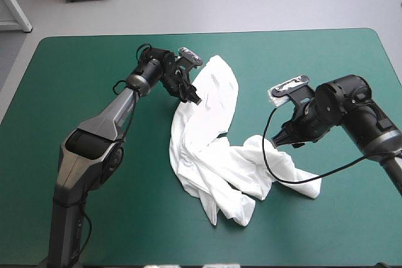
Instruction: Fold the cloth
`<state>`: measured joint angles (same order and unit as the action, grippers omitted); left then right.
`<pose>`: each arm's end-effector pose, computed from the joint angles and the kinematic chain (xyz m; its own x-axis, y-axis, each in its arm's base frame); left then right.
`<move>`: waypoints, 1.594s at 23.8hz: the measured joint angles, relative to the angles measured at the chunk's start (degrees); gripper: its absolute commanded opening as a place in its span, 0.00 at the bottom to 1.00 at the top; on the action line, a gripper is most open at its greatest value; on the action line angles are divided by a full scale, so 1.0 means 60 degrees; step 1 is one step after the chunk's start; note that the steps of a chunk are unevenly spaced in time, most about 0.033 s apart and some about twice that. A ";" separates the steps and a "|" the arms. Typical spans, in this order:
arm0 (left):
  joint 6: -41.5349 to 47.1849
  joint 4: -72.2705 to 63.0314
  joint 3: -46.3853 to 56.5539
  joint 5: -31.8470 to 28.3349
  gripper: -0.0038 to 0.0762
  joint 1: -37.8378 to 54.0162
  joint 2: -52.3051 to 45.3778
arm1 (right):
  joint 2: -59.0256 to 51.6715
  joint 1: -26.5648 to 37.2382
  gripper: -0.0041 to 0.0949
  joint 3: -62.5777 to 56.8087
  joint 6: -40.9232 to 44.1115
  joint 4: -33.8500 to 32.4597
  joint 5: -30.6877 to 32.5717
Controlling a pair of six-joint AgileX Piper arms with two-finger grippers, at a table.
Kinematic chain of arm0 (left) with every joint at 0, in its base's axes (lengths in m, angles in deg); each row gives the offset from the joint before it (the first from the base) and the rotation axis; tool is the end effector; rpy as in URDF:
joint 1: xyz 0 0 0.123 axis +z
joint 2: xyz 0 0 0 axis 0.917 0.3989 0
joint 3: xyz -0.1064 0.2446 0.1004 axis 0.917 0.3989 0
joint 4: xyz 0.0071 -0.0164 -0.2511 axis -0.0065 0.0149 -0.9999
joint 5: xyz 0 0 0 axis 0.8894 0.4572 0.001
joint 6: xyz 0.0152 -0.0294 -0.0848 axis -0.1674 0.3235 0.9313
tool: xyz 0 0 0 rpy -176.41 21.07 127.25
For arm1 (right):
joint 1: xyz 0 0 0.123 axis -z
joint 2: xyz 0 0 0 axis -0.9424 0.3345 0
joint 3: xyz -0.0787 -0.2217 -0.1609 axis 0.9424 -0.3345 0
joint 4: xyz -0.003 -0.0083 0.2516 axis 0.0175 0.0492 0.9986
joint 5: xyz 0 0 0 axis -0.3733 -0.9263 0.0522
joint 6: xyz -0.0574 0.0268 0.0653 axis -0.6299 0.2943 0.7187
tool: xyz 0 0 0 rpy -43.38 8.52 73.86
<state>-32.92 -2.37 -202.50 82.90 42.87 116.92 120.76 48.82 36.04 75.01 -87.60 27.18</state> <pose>0.4539 -0.2077 0.2311 -0.6305 0.6572 -0.4129 0.6994 0.7118 0.0651 0.2460 0.0976 0.3546 -0.8150 -0.4543 -0.3598 -0.4714 0.8808 -0.0443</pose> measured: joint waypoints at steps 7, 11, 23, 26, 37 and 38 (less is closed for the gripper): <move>0.0153 0.0121 -0.0045 -0.0103 0.53 0.0000 0.0248 | 0.0000 0.0000 0.49 -0.0009 0.0021 0.0166 0.0000; 0.0178 -0.0079 -0.0074 -0.0094 0.42 0.0000 0.0295 | 0.0000 0.0000 0.49 -0.0022 0.0021 0.0200 0.0000; 0.0187 -0.0709 -0.0140 0.0265 0.04 -0.0002 0.0345 | -0.1046 0.0000 0.49 -0.2163 -0.0057 -0.0538 -0.0017; 0.0204 -0.0709 -0.0142 0.0314 0.04 -0.0002 0.0345 | -0.1096 0.0000 0.49 -0.2726 -0.0088 -0.0603 -0.0072; 0.0227 -0.0667 -0.0142 0.0477 0.04 -0.0002 0.0327 | -0.0632 0.0000 0.62 -0.4315 -0.0158 -0.0325 -0.1789; 0.0227 -0.0667 -0.0142 0.0477 0.04 -0.0002 0.0327 | -0.0620 0.0000 0.62 -0.4397 -0.0196 -0.0293 -0.1874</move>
<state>-31.56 -6.38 -203.36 85.76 42.85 118.89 117.04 48.82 9.66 73.84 -89.36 15.93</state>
